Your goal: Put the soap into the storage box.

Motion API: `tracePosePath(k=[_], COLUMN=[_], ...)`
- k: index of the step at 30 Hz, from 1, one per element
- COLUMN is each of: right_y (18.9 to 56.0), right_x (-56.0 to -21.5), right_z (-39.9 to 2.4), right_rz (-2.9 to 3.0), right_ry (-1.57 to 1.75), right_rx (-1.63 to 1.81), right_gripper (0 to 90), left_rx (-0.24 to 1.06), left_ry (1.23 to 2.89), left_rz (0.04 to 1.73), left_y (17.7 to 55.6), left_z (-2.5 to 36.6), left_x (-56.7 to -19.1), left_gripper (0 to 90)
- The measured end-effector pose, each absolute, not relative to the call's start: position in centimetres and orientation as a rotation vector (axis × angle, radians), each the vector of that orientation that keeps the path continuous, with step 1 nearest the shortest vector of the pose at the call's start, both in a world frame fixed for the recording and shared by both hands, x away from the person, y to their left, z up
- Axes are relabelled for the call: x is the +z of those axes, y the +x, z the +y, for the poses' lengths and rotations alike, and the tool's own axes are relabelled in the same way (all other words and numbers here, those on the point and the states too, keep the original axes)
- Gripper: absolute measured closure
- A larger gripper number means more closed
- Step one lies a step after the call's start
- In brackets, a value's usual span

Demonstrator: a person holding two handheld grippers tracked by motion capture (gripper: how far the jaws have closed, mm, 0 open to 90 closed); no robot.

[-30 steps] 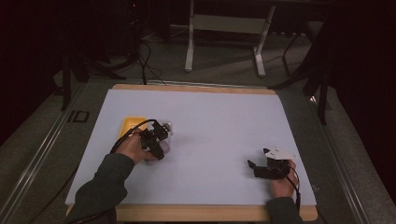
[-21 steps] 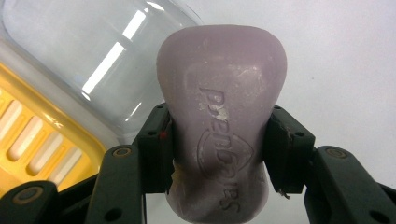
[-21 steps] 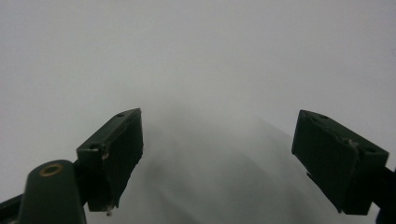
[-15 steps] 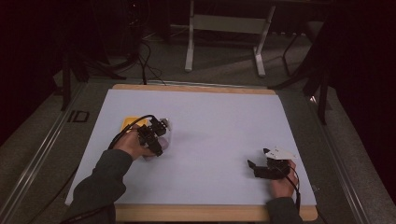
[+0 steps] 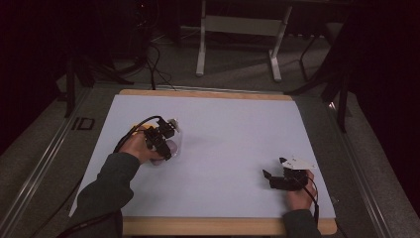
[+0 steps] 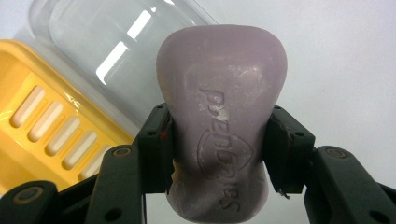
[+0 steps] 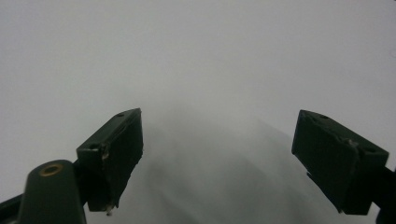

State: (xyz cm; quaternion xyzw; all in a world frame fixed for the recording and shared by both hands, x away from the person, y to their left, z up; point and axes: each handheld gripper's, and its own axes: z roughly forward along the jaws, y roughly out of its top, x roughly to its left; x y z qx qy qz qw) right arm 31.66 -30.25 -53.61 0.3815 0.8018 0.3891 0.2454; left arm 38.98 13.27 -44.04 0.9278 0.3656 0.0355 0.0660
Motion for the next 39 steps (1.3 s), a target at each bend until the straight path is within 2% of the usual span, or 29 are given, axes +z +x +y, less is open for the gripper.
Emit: tracePosePath(k=[24, 39], right_y=[31.6, 31.6], right_x=[-53.6, -53.6], right_z=[-30.4, -30.4], right_rz=[2.181, 2.177], right_ry=[1.043, 1.041], right_rx=[1.073, 1.077], right_gripper=[16.1, 16.1], left_rx=[0.098, 0.118], left_ry=[2.718, 2.696], left_rz=[1.208, 1.299], left_y=[41.0, 41.7], left_z=[15.2, 16.3], left_x=[-42.8, -43.5], left_gripper=[49.7, 49.7])
